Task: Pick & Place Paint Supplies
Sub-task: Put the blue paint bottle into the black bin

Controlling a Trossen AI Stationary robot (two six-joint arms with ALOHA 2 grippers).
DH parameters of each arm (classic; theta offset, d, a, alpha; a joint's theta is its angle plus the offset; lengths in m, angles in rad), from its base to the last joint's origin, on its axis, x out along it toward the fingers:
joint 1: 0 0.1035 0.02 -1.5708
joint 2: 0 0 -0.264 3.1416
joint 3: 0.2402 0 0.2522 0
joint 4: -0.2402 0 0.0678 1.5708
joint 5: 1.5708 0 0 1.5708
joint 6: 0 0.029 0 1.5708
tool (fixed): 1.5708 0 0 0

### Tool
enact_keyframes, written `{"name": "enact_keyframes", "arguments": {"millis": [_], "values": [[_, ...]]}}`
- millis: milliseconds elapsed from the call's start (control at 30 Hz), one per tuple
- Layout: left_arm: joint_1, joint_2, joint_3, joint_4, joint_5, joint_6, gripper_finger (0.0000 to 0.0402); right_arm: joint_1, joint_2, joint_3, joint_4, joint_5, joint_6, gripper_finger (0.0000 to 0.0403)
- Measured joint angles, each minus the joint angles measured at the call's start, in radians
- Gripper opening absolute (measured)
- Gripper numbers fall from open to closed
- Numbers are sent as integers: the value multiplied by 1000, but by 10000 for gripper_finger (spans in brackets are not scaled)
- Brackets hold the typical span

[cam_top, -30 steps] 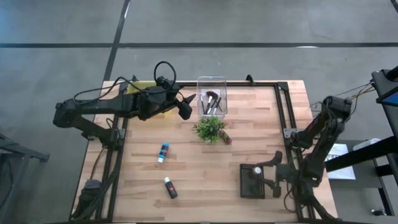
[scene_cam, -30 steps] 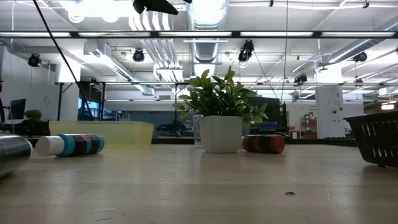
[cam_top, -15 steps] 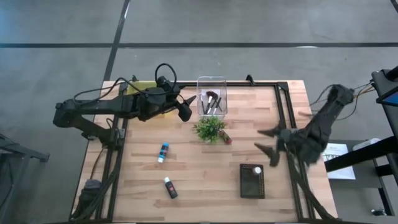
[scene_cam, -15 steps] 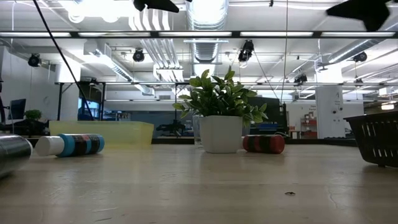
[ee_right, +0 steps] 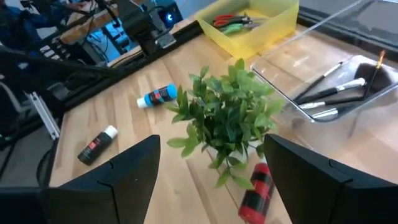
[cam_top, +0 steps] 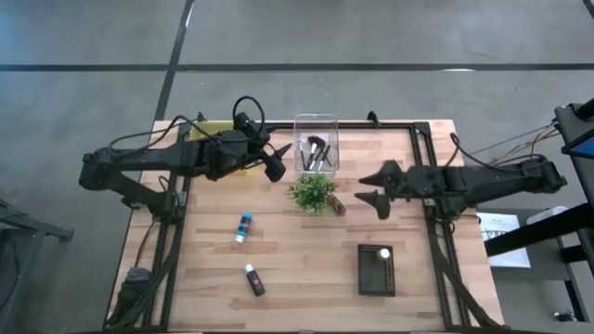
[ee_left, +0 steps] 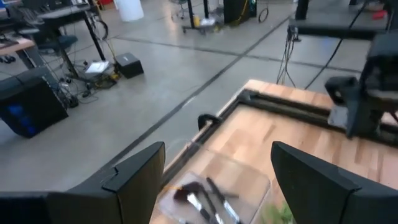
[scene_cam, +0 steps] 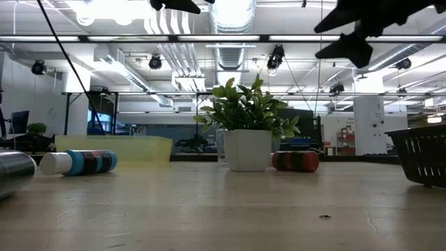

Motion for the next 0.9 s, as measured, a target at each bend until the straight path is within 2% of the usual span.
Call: {"name": "enact_keyframes", "arguments": {"millis": [167,400,500,567,633,733,900], "values": [[-5,-26,0,-229,90,-119,301,-39,22,86,-1,-22,-10,285],[-74,-26,-14,-695,422,-352,301,-39,16,161,-12,15,-5,285],[-124,-25,-45,-834,443,-403,301,-39,13,181,-11,20,-1,285],[-141,-25,-73,-872,441,-383,301,-39,13,193,-11,20,0,285],[-154,-23,-109,-904,467,-226,301,-39,15,207,-11,21,-4,285],[-175,-22,-159,-959,515,138,301,-39,14,225,-11,20,-13,285],[-173,-13,-227,-901,493,612,301,-39,12,255,-11,19,-16,285]]}}
